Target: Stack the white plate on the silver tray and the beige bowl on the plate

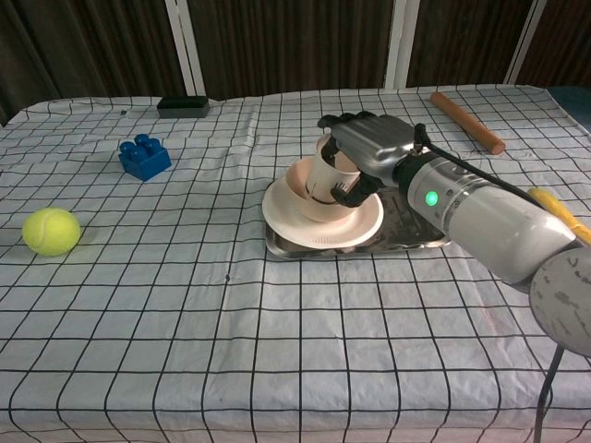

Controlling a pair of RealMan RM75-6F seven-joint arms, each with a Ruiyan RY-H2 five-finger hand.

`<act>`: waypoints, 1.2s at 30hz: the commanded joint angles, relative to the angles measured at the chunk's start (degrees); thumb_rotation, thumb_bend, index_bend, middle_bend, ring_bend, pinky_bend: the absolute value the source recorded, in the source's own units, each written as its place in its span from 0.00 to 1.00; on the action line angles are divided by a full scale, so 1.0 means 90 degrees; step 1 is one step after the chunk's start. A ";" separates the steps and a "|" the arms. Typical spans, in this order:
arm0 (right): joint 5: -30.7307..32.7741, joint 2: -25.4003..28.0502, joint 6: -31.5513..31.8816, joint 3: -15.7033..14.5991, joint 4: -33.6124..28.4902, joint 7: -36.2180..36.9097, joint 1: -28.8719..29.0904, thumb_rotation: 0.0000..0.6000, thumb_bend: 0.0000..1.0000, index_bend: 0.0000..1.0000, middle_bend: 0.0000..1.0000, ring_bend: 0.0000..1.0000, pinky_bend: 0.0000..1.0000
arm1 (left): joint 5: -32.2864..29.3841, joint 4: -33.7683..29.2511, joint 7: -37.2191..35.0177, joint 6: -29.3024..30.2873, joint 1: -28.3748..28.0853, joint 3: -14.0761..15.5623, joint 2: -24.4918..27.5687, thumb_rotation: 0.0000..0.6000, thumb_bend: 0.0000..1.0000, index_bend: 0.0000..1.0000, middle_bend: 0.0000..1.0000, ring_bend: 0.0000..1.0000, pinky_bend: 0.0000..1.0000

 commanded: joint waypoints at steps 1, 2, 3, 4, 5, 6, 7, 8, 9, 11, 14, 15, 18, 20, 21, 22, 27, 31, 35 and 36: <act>0.0035 -0.0043 -0.0026 -0.0030 0.0066 -0.0033 0.0018 1.00 0.48 0.58 0.03 0.00 0.00 | -0.0003 0.0002 -0.0005 -0.0003 0.0000 -0.0002 0.0002 1.00 0.38 0.00 0.00 0.00 0.00; 0.0049 -0.0054 -0.0031 -0.0030 0.0086 -0.0041 0.0023 1.00 0.48 0.57 0.04 0.00 0.00 | -0.0004 0.0003 -0.0006 -0.0001 0.0001 -0.0003 0.0002 1.00 0.38 0.00 0.00 0.00 0.00; 0.0065 -0.0066 -0.0034 -0.0030 0.0110 -0.0048 0.0028 1.00 0.48 0.56 0.04 0.00 0.00 | -0.0003 0.0000 -0.0005 0.0002 0.0002 -0.0003 0.0003 1.00 0.38 0.00 0.00 0.00 0.00; 0.0074 -0.0071 -0.0036 -0.0030 0.0123 -0.0049 0.0030 1.00 0.48 0.56 0.04 0.00 0.00 | -0.0001 -0.0003 -0.0004 0.0004 0.0004 -0.0002 0.0004 1.00 0.38 0.00 0.00 0.00 0.00; 0.0079 -0.0076 -0.0033 -0.0029 0.0134 -0.0043 0.0032 1.00 0.48 0.56 0.04 0.00 0.00 | -0.0002 -0.0005 0.0000 0.0005 0.0005 -0.0002 0.0005 1.00 0.38 0.00 0.00 0.00 0.00; 0.0088 -0.0085 -0.0026 -0.0026 0.0154 -0.0043 0.0034 1.00 0.48 0.55 0.04 0.00 0.00 | -0.0002 -0.0009 0.0009 -0.0002 0.0003 0.0000 0.0008 1.00 0.38 0.00 0.00 0.00 0.00; 0.0091 -0.0089 -0.0017 -0.0029 0.0172 -0.0058 0.0036 1.00 0.48 0.54 0.04 0.00 0.00 | -0.0003 -0.0015 0.0017 -0.0004 0.0004 0.0001 0.0012 1.00 0.38 0.00 0.00 0.00 0.00; 0.0097 -0.0092 -0.0010 -0.0033 0.0189 -0.0083 0.0041 1.00 0.48 0.53 0.04 0.00 0.00 | -0.0001 -0.0027 0.0033 -0.0013 -0.0003 0.0001 0.0020 1.00 0.38 0.00 0.00 0.00 0.00; 0.0097 -0.0091 -0.0012 -0.0033 0.0190 -0.0078 0.0044 1.00 0.48 0.53 0.04 0.00 0.00 | 0.0007 -0.0036 0.0058 -0.0026 -0.0011 0.0007 0.0035 1.00 0.38 0.00 0.00 0.00 0.00; 0.0076 -0.0084 -0.0001 -0.0036 0.0185 -0.0046 0.0045 1.00 0.48 0.52 0.04 0.00 0.00 | 0.0020 -0.0069 0.0118 -0.0041 -0.0025 0.0015 0.0068 1.00 0.38 0.00 0.00 0.00 0.00; 0.0053 -0.0051 0.0036 -0.0058 0.0152 -0.0032 0.0022 1.00 0.48 0.51 0.04 0.00 0.00 | 0.0052 -0.0162 0.0223 0.0008 -0.0036 0.0004 0.0120 1.00 0.38 0.00 0.00 0.00 0.00; 0.0059 -0.0025 0.0045 -0.0068 0.0117 -0.0046 0.0008 1.00 0.48 0.50 0.04 0.00 0.00 | 0.0062 -0.0193 0.0247 0.0034 -0.0034 0.0001 0.0133 1.00 0.38 0.00 0.00 0.00 0.00; 0.0061 0.0081 0.0071 -0.0114 -0.0008 -0.0084 -0.0046 1.00 0.48 0.47 0.03 0.00 0.00 | 0.0054 -0.0235 0.0276 0.0035 -0.0031 0.0001 0.0150 1.00 0.38 0.00 0.00 0.00 0.00; 0.0070 0.0162 0.0072 -0.0147 -0.0105 -0.0110 -0.0082 1.00 0.48 0.44 0.02 0.00 0.00 | 0.0042 -0.0244 0.0285 0.0019 -0.0031 0.0002 0.0152 1.00 0.38 0.00 0.00 0.00 0.00; 0.0068 0.0223 0.0076 -0.0170 -0.0172 -0.0121 -0.0106 1.00 0.48 0.43 0.02 0.00 0.00 | 0.0036 -0.0249 0.0289 0.0012 -0.0031 0.0003 0.0151 1.00 0.38 0.00 0.00 0.00 0.00; 0.0062 0.0269 0.0079 -0.0187 -0.0222 -0.0126 -0.0124 1.00 0.48 0.41 0.01 0.00 0.00 | 0.0036 -0.0251 0.0291 0.0011 -0.0031 0.0003 0.0149 1.00 0.38 0.00 0.00 0.00 0.00; -0.0191 0.0609 0.0316 -0.0271 -0.0676 0.0012 -0.0275 1.00 0.47 0.20 0.00 0.00 0.00 | 0.0066 -0.0294 0.0312 0.0079 -0.0019 0.0002 0.0159 1.00 0.38 0.00 0.00 0.00 0.00; -0.0992 0.0953 0.1027 -0.0559 -0.1020 0.0246 -0.0556 1.00 0.41 0.05 0.00 0.00 0.00 | 0.0099 -0.0353 0.0350 0.0149 -0.0010 -0.0004 0.0188 1.00 0.38 0.00 0.00 0.00 0.00; -0.1534 0.1633 0.1805 -0.1021 -0.1867 0.0310 -0.1168 1.00 0.38 0.02 0.00 0.00 0.00 | 0.0174 -0.0471 0.0471 0.0240 -0.0002 0.0014 0.0240 1.00 0.38 0.00 0.00 0.00 0.00; -0.1561 0.1959 0.2041 -0.1227 -0.2258 0.0082 -0.1442 1.00 0.37 0.01 0.00 0.00 0.00 | 0.0199 -0.0518 0.0521 0.0278 0.0007 0.0022 0.0263 1.00 0.38 0.00 0.00 0.00 0.00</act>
